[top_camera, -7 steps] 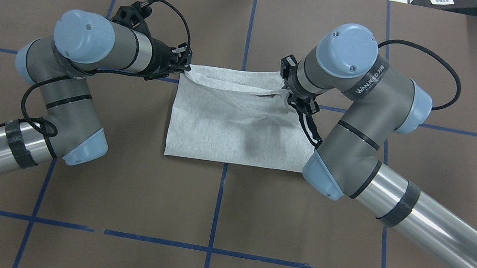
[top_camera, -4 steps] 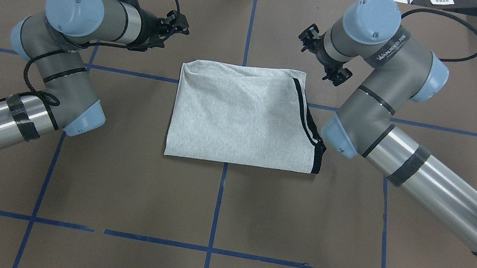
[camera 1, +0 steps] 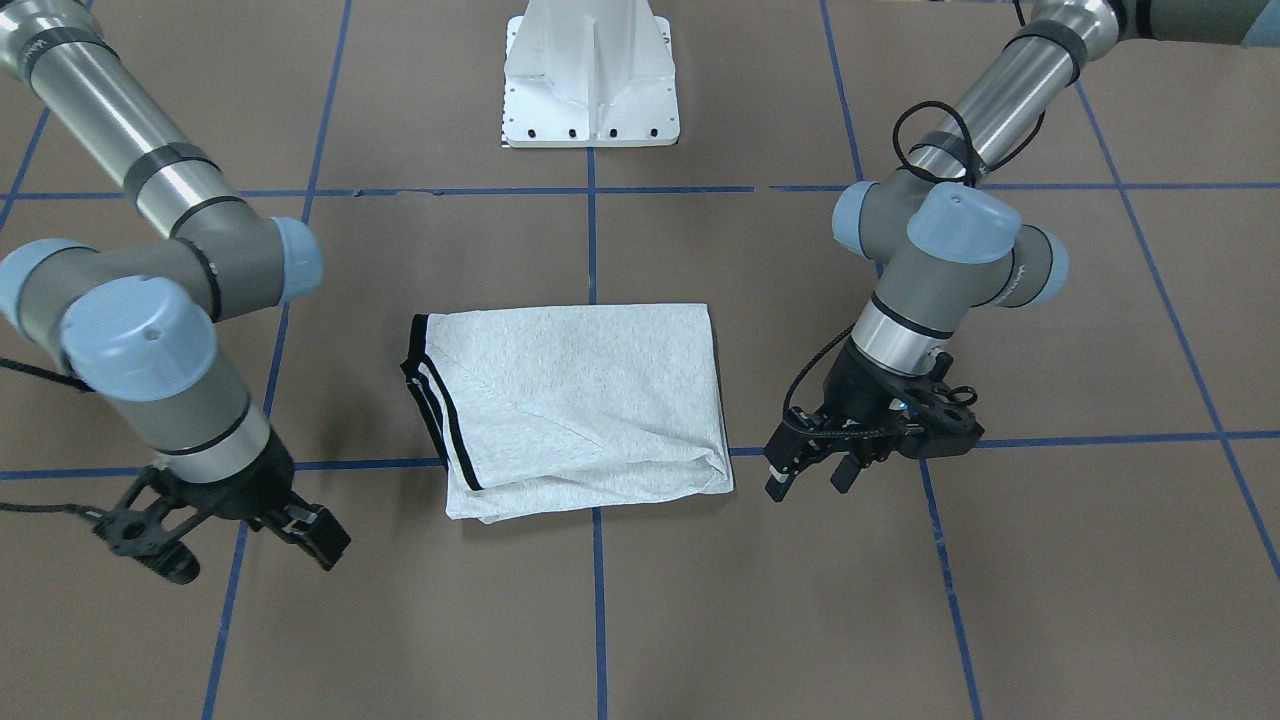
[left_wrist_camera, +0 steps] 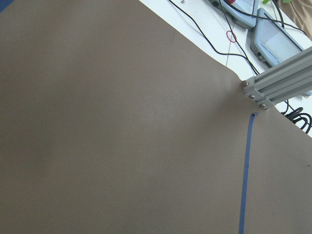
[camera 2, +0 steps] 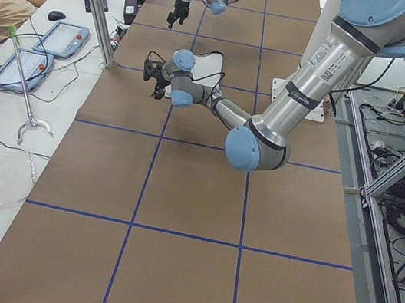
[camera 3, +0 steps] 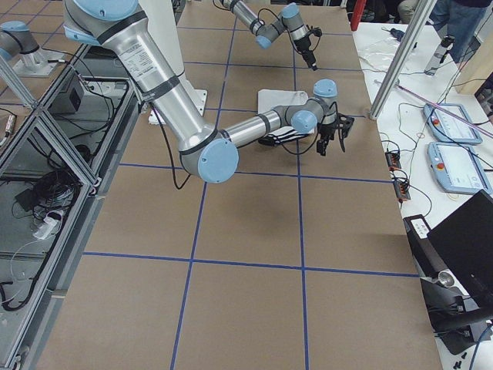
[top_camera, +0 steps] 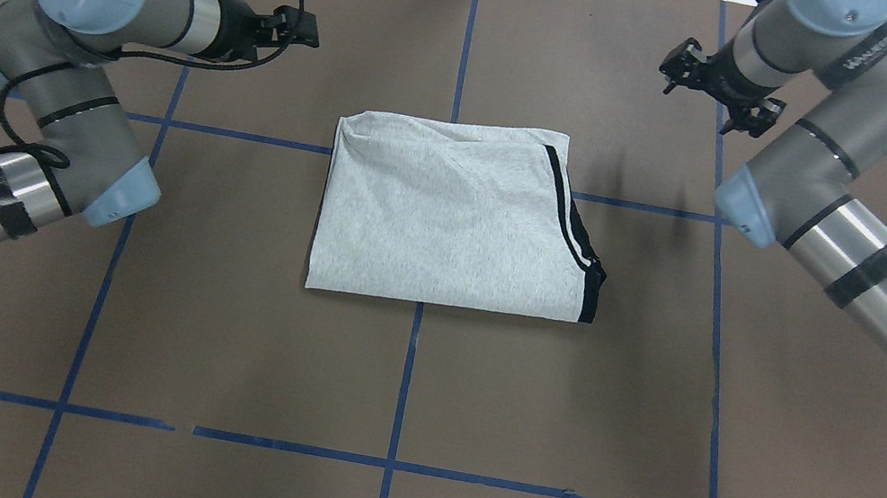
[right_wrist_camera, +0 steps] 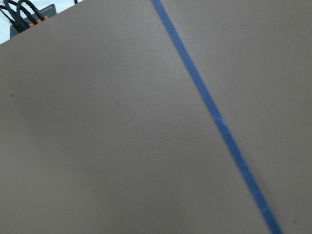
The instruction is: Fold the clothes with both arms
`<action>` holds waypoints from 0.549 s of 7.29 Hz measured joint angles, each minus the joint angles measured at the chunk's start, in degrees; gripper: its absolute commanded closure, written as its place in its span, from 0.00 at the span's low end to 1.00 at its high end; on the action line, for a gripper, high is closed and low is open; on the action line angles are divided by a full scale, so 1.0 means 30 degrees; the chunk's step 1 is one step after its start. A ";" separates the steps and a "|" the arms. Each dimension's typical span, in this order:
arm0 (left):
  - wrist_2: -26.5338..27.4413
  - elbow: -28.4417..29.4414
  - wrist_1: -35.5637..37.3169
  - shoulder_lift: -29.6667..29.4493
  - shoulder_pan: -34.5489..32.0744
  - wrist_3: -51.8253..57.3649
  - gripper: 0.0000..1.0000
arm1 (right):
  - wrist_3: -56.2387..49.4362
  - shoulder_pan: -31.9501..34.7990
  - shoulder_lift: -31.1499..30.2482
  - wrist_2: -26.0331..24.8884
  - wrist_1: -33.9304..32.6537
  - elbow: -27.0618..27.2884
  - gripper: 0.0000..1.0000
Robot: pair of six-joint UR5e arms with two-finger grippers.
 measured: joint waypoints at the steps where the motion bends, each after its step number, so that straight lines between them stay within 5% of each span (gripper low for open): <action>1: -0.0916 -0.0896 0.0062 0.1415 -0.0726 0.3582 0.00 | -0.3419 0.1036 -0.0693 0.1228 -0.0509 -0.0047 0.00; 4: -0.5198 -0.3609 0.0862 0.6059 -0.4526 1.2486 0.00 | -1.3442 0.4543 -0.3097 0.3857 -0.2367 -0.0061 0.00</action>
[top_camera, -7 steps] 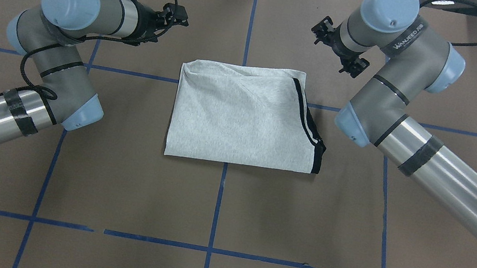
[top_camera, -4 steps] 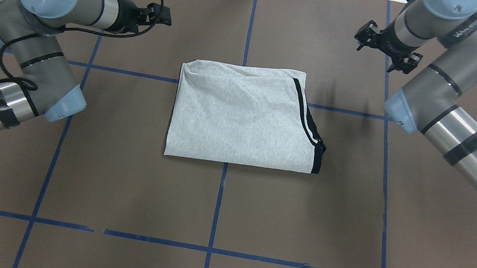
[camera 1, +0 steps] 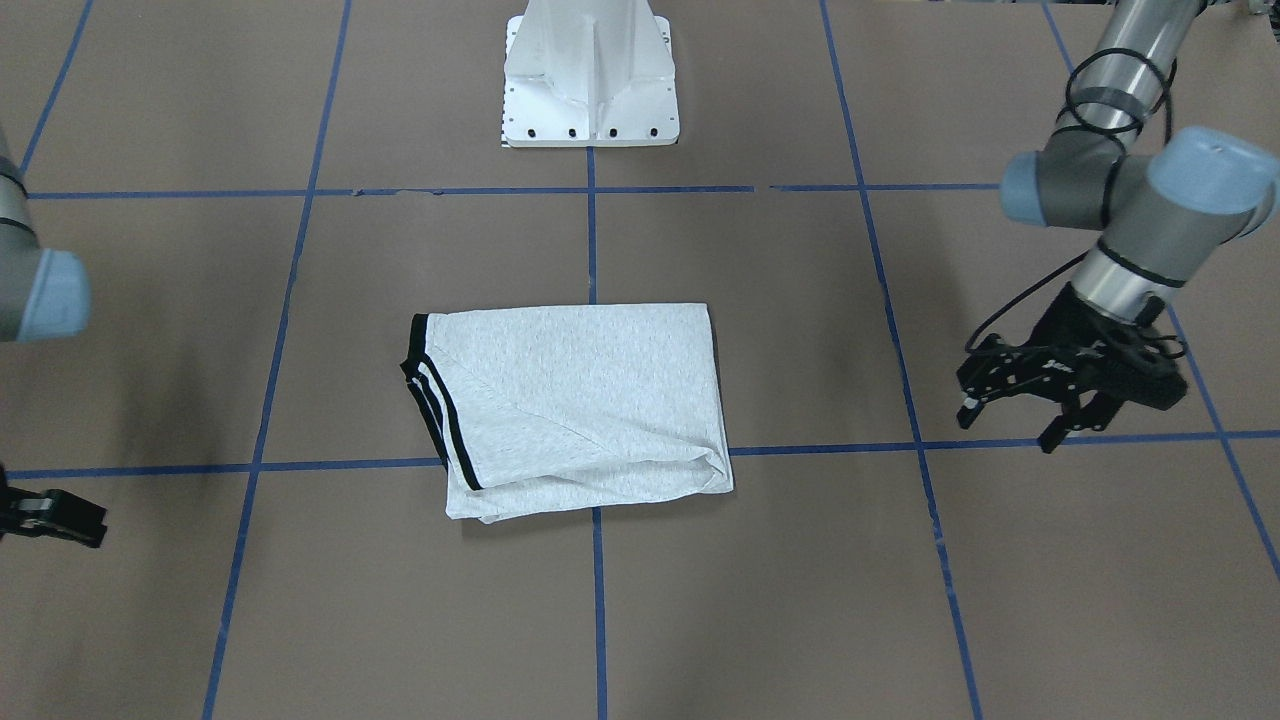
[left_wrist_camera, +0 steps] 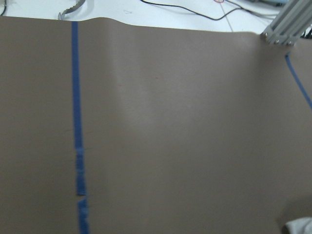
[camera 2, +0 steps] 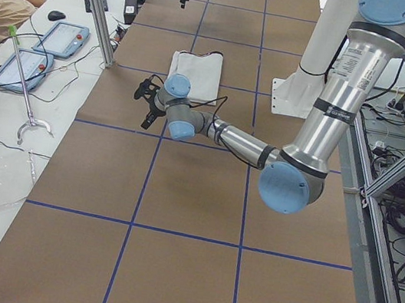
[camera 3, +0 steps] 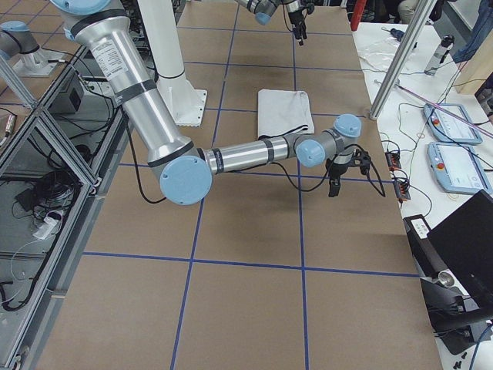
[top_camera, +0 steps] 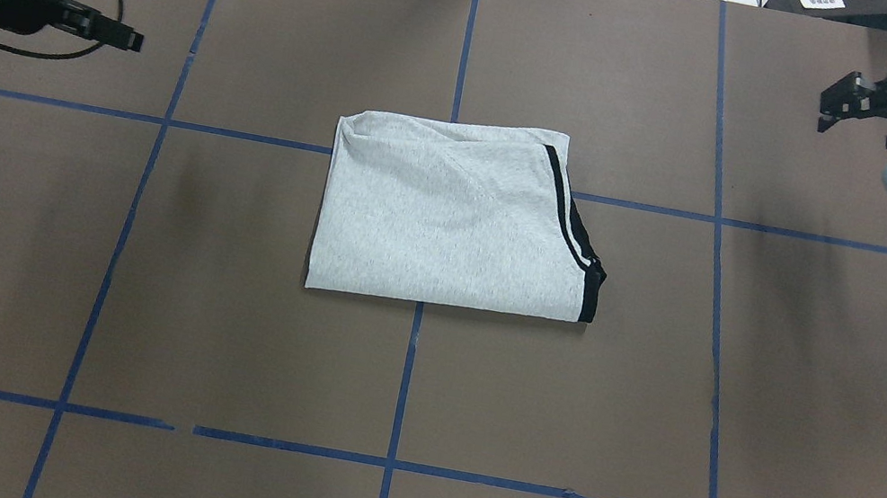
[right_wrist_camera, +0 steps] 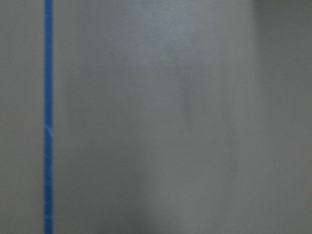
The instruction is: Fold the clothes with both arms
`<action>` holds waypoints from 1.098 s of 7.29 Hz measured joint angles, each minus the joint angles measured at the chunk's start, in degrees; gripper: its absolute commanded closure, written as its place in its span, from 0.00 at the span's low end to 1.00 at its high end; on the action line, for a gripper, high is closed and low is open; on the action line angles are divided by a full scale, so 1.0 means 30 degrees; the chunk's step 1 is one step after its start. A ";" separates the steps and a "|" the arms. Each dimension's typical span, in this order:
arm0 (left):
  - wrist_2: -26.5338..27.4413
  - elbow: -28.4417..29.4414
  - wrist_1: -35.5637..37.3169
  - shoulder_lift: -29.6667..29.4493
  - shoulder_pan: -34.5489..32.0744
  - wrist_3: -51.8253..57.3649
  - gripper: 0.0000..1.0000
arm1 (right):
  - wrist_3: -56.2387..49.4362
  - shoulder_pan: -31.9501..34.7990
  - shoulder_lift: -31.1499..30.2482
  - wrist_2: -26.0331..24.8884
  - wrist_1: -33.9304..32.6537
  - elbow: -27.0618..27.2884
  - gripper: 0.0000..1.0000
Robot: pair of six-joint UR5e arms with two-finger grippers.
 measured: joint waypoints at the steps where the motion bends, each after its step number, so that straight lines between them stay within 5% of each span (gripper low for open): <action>1: -0.1812 -0.0404 0.0973 0.1061 -0.1834 0.3171 0.00 | -0.2386 0.1082 -0.0958 0.0649 -0.0059 0.0067 0.00; 4: -0.5395 -0.1311 0.6040 0.2498 -0.6415 1.1080 0.00 | -0.6129 0.2888 -0.3161 0.1609 0.0057 0.0622 0.00; 8: -0.4798 -0.3391 0.8379 0.4685 -0.7555 1.2655 0.00 | -0.6466 0.3618 -0.5729 0.1735 0.0080 0.2405 0.00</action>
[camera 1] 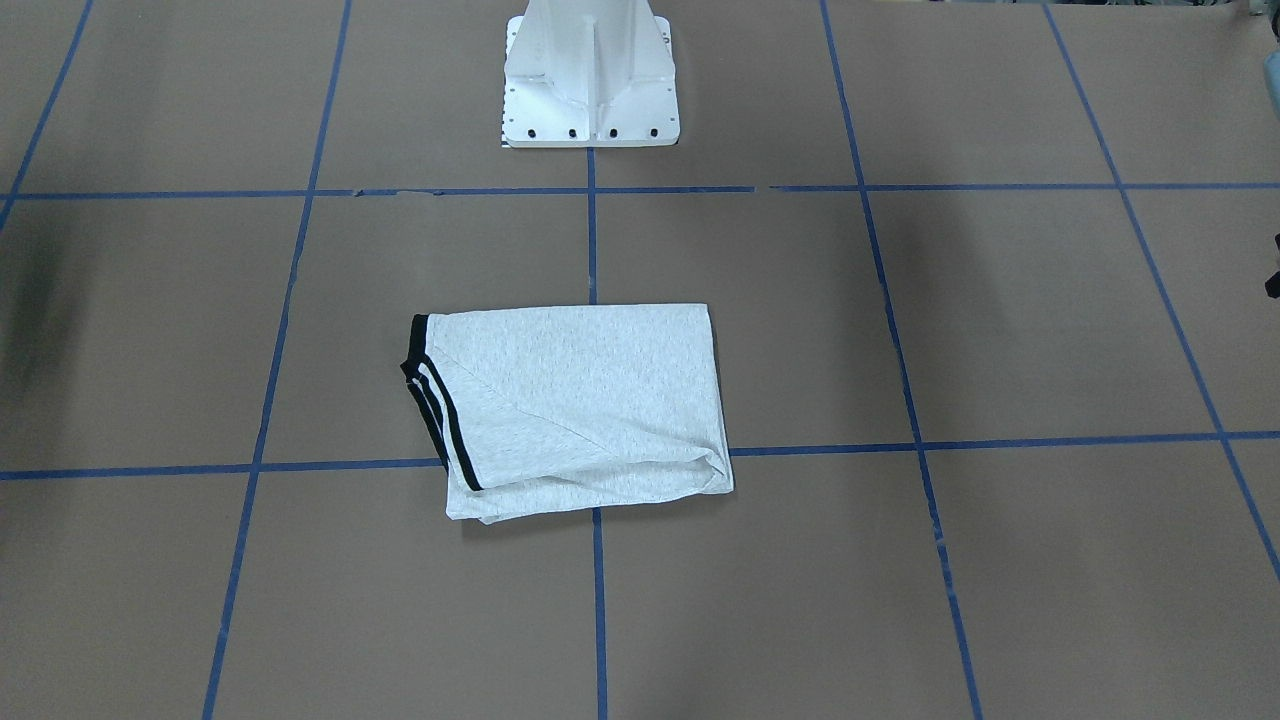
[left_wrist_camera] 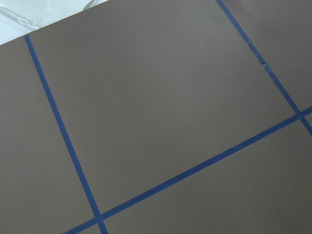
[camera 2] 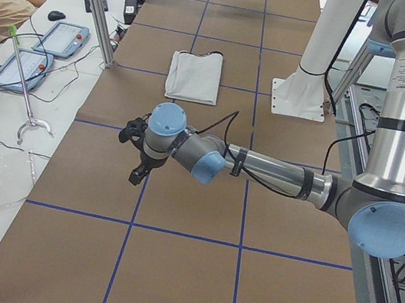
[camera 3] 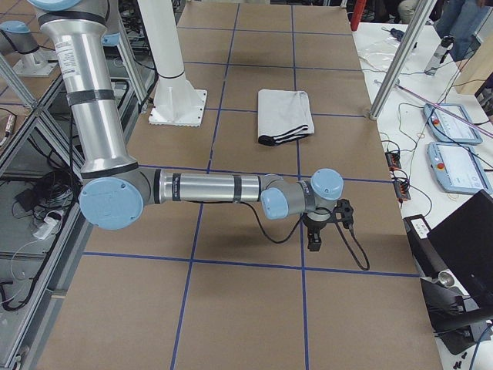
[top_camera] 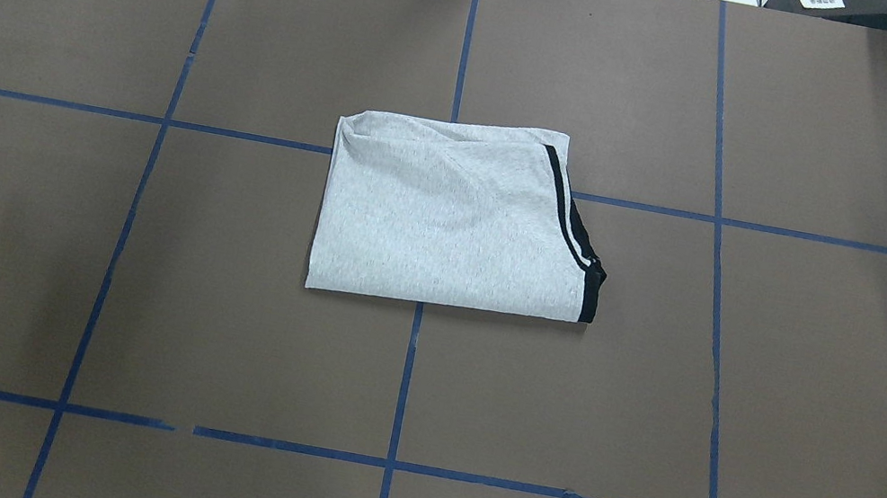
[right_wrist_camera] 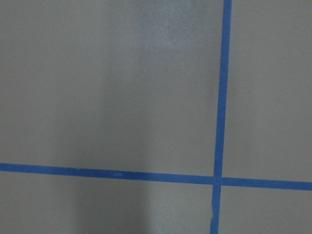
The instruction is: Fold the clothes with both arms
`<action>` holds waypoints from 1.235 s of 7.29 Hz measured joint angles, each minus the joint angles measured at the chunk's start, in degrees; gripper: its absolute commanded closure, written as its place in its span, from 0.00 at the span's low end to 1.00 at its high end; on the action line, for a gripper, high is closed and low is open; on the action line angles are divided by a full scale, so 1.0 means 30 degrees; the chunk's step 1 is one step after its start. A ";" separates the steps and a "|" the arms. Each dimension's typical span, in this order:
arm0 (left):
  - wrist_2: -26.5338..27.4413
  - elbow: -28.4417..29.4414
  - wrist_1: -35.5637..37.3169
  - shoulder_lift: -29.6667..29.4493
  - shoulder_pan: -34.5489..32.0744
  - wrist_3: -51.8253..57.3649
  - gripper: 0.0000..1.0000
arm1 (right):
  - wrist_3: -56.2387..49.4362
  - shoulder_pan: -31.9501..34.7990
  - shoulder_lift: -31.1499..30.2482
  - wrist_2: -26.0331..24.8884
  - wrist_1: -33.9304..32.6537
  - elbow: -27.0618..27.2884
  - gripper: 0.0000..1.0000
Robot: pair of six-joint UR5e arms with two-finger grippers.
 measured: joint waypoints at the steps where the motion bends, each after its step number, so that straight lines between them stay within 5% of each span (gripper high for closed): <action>1: 0.0533 -0.0184 0.0073 0.0274 -0.0008 0.0171 0.00 | 0.0020 0.0162 -0.0341 -0.0001 -0.0101 0.0521 0.00; 6: 0.1522 -0.0530 0.2874 0.0768 -0.0276 0.0351 0.00 | 0.0032 0.0501 -0.2156 0.0502 -0.5966 0.6040 0.00; 9: 0.0023 -0.0831 0.2902 0.1721 -0.0406 0.0367 0.00 | 0.0088 0.0511 -0.2620 0.0521 -0.6198 0.6330 0.00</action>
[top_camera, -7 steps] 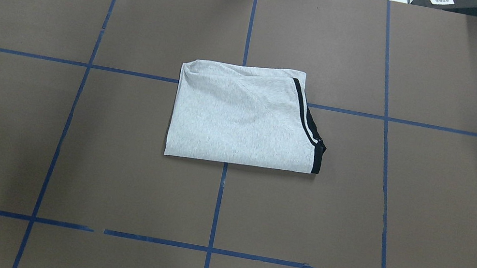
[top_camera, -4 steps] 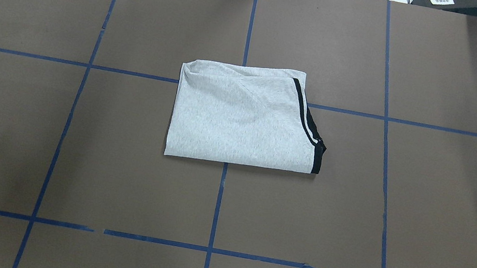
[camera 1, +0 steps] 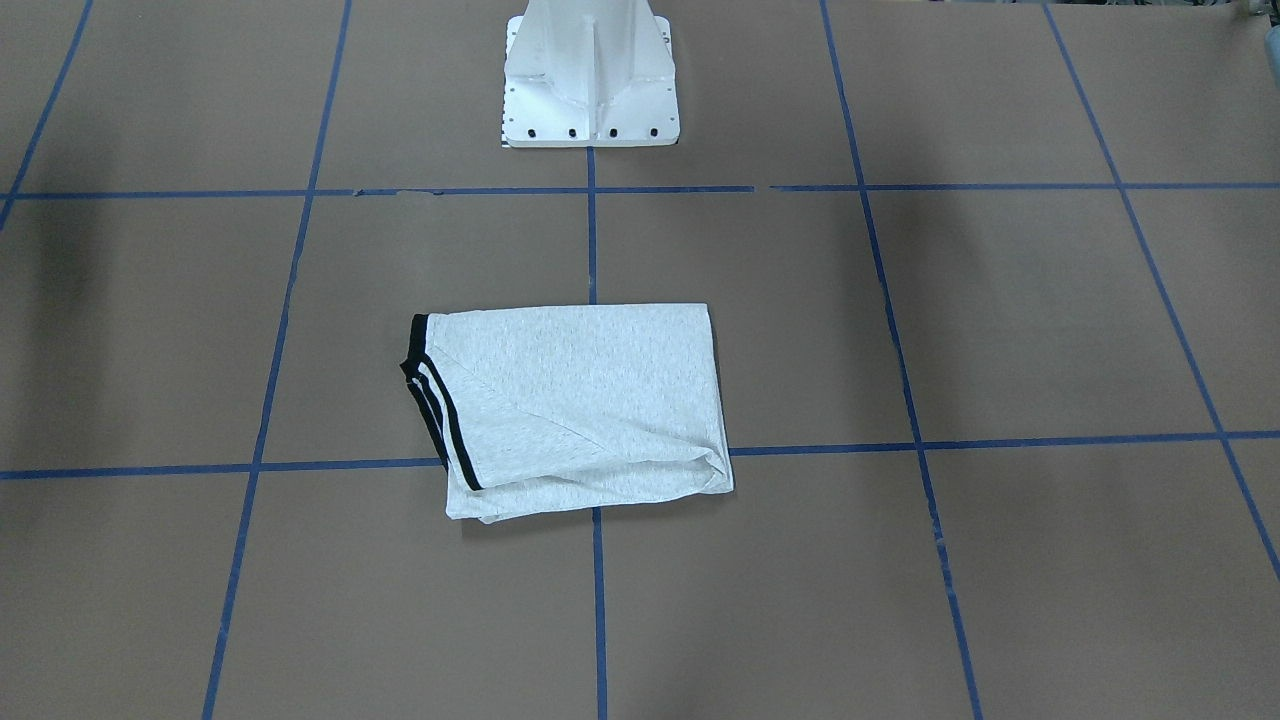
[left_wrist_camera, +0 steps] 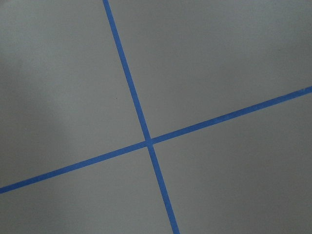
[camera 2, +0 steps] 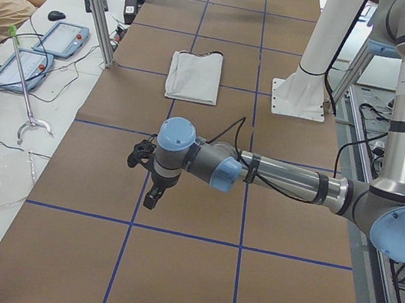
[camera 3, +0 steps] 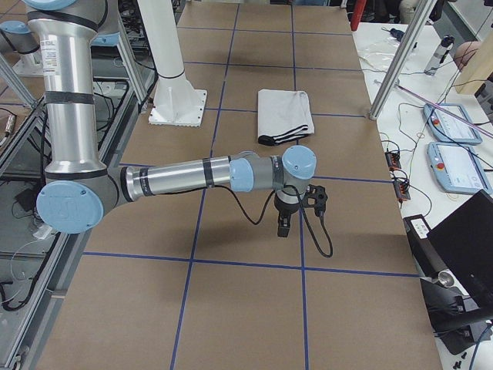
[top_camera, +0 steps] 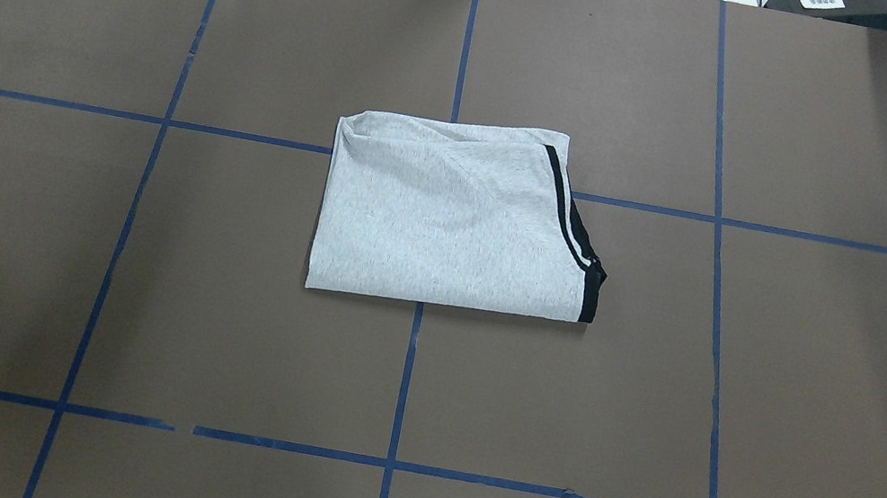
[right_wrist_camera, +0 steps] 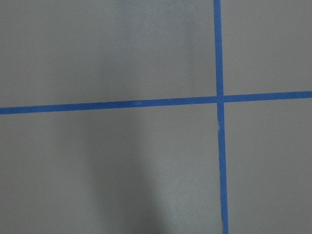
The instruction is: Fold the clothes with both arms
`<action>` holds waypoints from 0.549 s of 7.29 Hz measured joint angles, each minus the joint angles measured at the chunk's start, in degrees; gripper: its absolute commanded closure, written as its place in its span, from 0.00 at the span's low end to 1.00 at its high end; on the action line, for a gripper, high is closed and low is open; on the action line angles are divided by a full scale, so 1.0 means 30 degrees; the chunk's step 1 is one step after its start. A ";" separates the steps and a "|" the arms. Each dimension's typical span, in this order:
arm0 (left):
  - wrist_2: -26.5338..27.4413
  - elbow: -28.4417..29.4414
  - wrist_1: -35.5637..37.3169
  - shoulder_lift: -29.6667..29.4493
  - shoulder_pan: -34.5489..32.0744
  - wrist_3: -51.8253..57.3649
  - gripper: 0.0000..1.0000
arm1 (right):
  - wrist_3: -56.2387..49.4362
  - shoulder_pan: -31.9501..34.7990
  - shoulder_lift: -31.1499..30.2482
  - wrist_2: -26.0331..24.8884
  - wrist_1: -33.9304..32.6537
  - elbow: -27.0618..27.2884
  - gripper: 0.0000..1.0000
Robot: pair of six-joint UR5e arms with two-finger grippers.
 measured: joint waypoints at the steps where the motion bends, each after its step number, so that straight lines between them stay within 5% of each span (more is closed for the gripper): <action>1: -0.0254 -0.0162 -0.0063 0.0278 -0.0023 -0.0005 0.00 | 0.0003 0.0000 -0.0066 0.0011 0.0002 0.0011 0.00; 4: -0.0343 -0.0544 -0.0119 0.0347 -0.0051 -0.0108 0.00 | 0.0062 -0.0005 -0.0208 0.0127 -0.0008 0.0285 0.00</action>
